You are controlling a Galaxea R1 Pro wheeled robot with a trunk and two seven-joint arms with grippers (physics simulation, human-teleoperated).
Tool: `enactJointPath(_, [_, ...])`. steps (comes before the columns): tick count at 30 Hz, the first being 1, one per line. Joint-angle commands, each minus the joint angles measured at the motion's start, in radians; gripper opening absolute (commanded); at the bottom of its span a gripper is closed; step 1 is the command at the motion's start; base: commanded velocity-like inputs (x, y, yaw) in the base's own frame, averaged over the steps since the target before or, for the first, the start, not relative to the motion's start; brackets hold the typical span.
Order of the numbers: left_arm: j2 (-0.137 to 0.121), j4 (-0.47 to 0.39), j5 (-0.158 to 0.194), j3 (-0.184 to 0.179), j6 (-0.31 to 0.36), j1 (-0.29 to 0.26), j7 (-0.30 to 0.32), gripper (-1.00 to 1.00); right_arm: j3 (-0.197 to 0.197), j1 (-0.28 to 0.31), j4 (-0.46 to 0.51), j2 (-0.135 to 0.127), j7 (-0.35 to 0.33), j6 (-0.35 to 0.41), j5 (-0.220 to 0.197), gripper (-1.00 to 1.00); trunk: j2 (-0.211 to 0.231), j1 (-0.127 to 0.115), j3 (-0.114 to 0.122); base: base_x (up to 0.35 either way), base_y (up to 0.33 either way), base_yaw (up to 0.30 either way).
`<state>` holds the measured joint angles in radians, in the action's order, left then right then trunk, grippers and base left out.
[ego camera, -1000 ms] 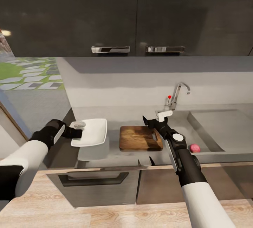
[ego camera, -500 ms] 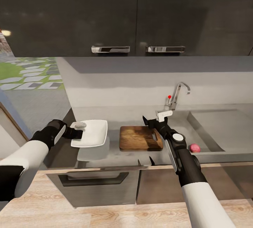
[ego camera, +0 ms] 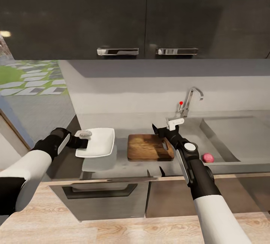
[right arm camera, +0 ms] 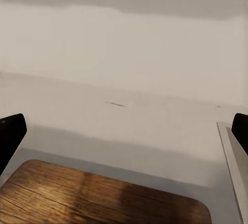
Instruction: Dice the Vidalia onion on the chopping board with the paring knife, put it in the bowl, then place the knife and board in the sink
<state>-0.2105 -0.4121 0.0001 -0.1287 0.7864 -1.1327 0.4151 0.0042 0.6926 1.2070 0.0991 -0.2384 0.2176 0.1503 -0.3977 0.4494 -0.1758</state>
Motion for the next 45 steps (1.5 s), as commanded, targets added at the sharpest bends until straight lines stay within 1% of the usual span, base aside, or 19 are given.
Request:
enactJointPath(1, [-0.001, -0.002, 0.001, -0.005, 0.004, -0.001, 0.004, -1.0, -0.001, 0.001, 0.002, 0.001, -0.005, 0.005, 0.01, 1.0, -0.002, 0.001, -0.003, 0.0, 0.0, 0.0])
enactJointPath(18, [0.0, -0.003, 0.001, -0.005, 0.004, 0.0, 0.004, -1.0, -0.001, 0.001, 0.002, 0.001, -0.005, 0.005, 0.01, 1.0, -0.002, 0.001, -0.012, 0.0, 0.0, 0.0])
enactJointPath(45, [-0.001, -0.004, 0.001, -0.005, 0.004, -0.001, 0.005, -1.0, -0.001, 0.001, 0.002, 0.001, -0.005, 0.005, 0.009, 1.0, -0.002, 0.001, -0.017, 0.0, 0.0, 0.0])
